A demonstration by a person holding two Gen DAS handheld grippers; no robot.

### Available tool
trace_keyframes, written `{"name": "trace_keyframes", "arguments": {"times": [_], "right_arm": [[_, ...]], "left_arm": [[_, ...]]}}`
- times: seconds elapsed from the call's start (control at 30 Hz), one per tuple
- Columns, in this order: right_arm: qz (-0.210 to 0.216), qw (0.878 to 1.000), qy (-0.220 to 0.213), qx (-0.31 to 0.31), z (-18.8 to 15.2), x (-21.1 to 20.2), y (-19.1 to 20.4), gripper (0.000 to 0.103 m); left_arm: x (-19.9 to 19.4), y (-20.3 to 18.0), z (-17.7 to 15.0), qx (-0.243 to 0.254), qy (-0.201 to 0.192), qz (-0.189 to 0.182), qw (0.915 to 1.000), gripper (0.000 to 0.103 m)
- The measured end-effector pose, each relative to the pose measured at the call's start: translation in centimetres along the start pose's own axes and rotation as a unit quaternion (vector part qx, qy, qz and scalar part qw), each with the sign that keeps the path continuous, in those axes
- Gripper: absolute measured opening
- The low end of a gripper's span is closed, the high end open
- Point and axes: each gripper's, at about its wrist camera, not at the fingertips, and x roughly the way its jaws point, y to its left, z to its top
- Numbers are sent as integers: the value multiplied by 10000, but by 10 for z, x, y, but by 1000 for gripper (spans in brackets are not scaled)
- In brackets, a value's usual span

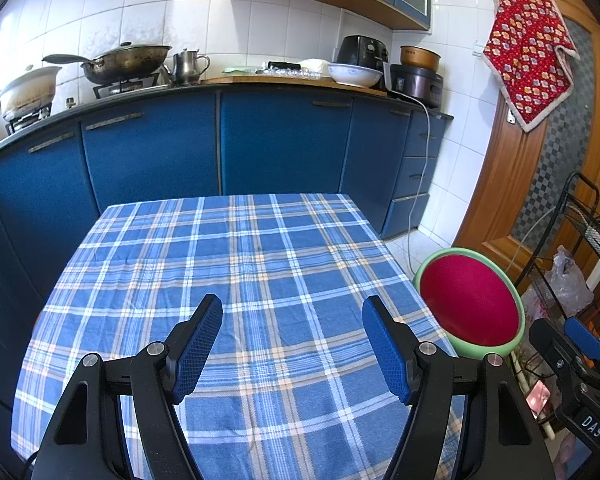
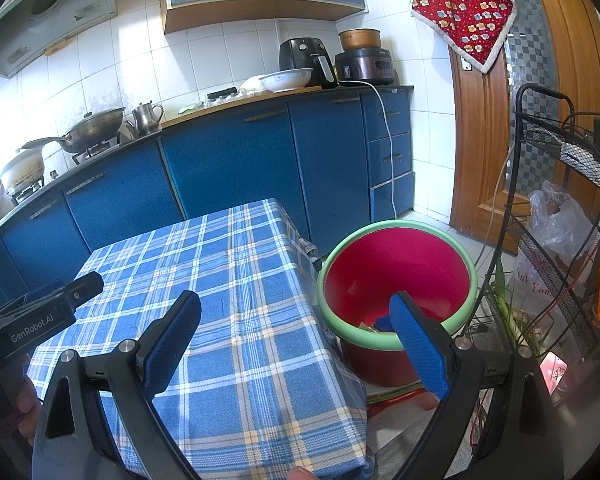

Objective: Collect trash

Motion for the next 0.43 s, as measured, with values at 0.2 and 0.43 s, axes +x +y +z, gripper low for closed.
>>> {"name": "trace_keyframes", "arguments": {"times": [0.2, 0.43], "right_arm": [[-6, 10000, -1, 9, 0, 0, 0, 94], [-31, 10000, -27, 4, 4, -3, 1, 94]], "left_arm": [[0, 0, 0, 2, 2, 4, 10000, 74], [0, 0, 0, 7, 6, 1, 10000, 74]]}}
